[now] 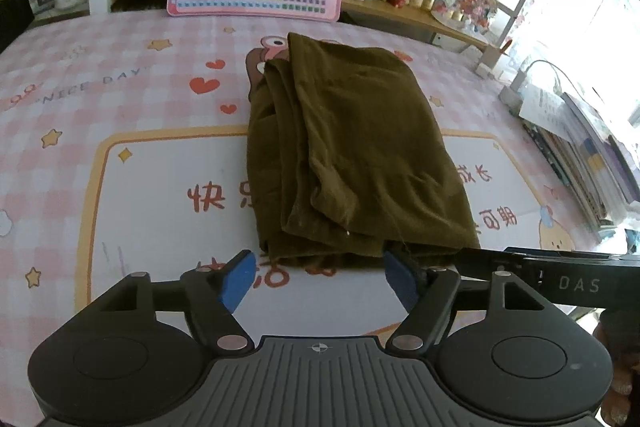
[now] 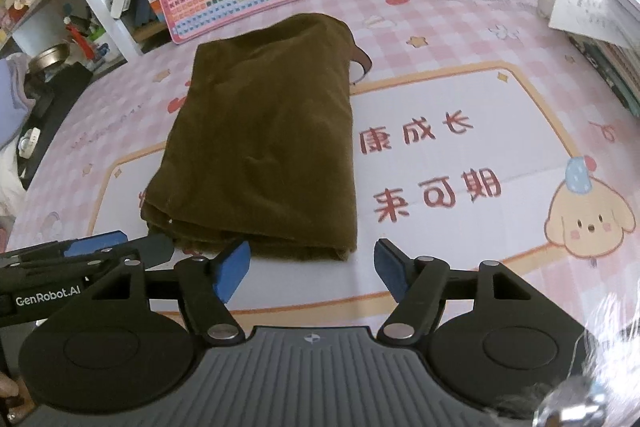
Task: Fold clothes
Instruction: 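Grasp the folded garment edge with both grippers and lift it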
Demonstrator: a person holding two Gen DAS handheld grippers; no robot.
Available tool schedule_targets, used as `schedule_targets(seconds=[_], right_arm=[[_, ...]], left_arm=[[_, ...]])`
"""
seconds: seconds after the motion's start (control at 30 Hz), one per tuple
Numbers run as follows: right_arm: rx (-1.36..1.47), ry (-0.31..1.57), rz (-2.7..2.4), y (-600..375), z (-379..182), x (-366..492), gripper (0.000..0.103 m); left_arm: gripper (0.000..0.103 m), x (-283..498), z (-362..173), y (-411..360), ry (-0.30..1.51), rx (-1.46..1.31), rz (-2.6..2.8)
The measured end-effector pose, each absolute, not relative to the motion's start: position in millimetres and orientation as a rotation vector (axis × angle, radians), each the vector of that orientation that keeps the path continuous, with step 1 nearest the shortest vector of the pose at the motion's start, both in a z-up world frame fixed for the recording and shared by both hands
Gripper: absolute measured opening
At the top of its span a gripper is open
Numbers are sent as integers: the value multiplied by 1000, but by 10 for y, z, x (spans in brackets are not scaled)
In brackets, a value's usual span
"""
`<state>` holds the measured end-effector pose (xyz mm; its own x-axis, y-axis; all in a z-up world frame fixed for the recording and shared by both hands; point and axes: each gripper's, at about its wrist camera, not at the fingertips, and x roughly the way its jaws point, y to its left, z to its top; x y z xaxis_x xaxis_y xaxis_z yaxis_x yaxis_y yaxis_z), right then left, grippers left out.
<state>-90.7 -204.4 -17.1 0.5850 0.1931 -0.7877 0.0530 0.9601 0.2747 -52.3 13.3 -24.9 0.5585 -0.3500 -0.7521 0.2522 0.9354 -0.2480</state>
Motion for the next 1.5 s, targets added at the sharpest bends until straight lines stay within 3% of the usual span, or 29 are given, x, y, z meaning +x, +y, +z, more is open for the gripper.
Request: schedule_targets(seconds=[0.33,0.73,0.77,0.8,0.83,1.0,1.1,1.2,1.3,1.37,1.5], right_arm=[[504,905,79,-2349,-199,-618,73],[680,977,109,-2386,-435,54,68],[668,985,107,-2366,-449,74,66],[663,987,108,-2360,-461,84,61],[661,988,110,-2358,-471,90,57],[571,950,141,-2271,-385,78,32],[368,863,184,-2056,-150,-26,28],[258,805,215,-1937,-57,-175,28],[332,884,190,-2060,-211,-147,29],[385,902,173,-2141,-253,-139,36],[419,934,150,-2251,-312,-93,63]], left_arm=[[87,-36,-155,442,882,-298,-340],[84,503,-494,395,1006,-422,-367],[82,505,-515,384,1011,-430,-371],[72,505,-516,370,1002,-431,-377],[72,512,-523,349,1006,-432,-381],[37,486,-436,287,986,-400,-362],[34,308,-248,118,909,-254,-374],[35,240,-289,91,911,-211,-389],[43,310,-406,251,965,-335,-384],[51,349,-427,316,982,-384,-391],[66,383,-521,364,1005,-430,-378]])
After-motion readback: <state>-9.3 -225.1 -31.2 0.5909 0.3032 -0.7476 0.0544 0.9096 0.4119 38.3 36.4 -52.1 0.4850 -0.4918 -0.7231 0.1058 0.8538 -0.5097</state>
